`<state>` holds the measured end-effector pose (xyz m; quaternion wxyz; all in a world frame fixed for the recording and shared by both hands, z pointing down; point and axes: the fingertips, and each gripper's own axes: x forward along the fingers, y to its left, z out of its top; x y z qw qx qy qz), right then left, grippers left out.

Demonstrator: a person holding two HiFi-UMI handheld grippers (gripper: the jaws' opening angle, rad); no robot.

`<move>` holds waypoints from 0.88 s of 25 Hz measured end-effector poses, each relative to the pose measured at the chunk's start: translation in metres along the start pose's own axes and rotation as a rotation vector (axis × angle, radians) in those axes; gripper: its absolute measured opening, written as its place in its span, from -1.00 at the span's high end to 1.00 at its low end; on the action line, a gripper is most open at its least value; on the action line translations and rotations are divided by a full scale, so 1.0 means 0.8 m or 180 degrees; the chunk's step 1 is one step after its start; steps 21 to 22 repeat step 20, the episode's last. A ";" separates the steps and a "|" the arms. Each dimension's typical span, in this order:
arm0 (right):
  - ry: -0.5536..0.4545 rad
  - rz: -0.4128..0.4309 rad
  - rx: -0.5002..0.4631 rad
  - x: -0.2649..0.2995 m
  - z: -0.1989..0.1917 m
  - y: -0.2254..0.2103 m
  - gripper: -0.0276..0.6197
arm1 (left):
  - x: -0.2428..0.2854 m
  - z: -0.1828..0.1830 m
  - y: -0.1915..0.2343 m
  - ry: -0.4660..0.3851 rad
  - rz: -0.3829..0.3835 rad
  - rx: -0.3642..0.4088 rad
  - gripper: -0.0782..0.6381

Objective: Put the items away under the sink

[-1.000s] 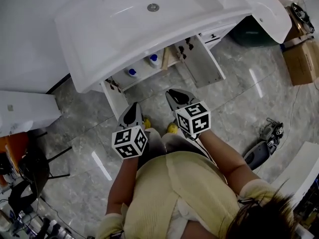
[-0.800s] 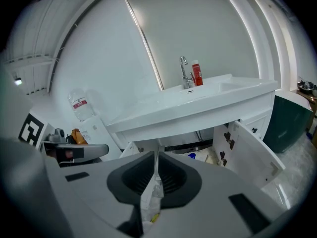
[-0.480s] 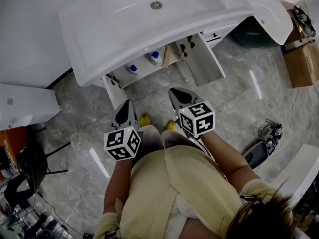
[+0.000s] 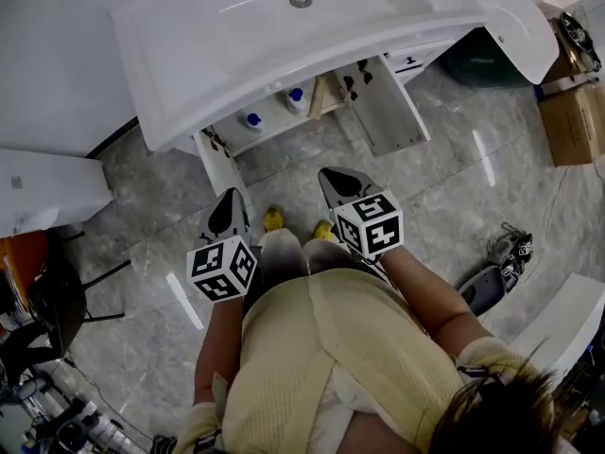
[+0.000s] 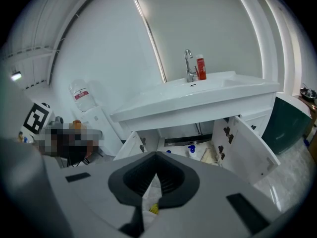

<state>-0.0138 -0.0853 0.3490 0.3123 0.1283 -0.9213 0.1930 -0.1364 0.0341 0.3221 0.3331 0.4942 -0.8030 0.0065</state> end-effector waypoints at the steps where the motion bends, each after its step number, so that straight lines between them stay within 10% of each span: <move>1: 0.0008 0.0006 -0.0005 0.001 0.000 0.002 0.83 | -0.001 -0.001 0.003 0.0007 0.0017 0.0001 0.67; 22: 0.0029 0.0027 -0.0185 0.031 0.009 0.026 0.83 | -0.006 -0.010 0.043 0.0153 -0.0041 -0.0048 0.67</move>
